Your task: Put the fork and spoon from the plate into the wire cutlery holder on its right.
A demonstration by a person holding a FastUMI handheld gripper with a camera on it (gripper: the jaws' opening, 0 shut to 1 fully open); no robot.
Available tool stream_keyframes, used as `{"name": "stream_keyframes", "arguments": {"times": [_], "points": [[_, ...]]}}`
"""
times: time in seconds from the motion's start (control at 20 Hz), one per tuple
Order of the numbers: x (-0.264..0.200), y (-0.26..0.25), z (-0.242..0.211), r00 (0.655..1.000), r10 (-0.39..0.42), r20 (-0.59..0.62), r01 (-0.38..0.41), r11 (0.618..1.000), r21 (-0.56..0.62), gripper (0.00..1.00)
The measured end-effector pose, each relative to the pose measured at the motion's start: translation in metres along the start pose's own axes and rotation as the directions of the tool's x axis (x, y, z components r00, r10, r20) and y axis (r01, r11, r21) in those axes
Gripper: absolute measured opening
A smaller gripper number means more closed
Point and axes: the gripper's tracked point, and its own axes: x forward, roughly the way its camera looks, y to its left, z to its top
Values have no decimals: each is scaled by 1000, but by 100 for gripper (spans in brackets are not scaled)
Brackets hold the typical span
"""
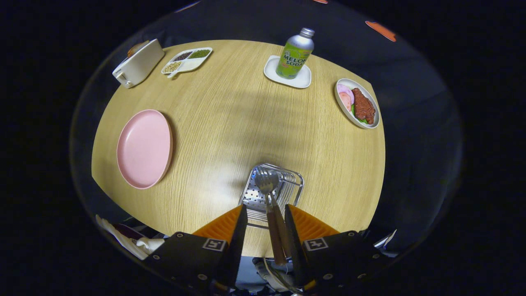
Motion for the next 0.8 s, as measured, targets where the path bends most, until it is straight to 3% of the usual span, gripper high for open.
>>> {"name": "stream_keyframes", "arguments": {"times": [0.1, 0.15, 0.25, 0.5, 0.65, 0.8], "points": [[-11, 6, 10, 997, 17, 73, -20, 998, 52, 67], [-18, 9, 16, 993, 27, 113, -36, 996, 79, 82], [-32, 14, 29, 979, 37, 201, -64, 989, 130, 99], [-88, 15, 65, 900, 19, 436, -114, 975, 192, 100], [-128, 15, 91, 825, 12, 565, -166, 961, 222, 100], [-162, 4, 108, 734, -50, 678, -167, 954, 251, 100]]}}
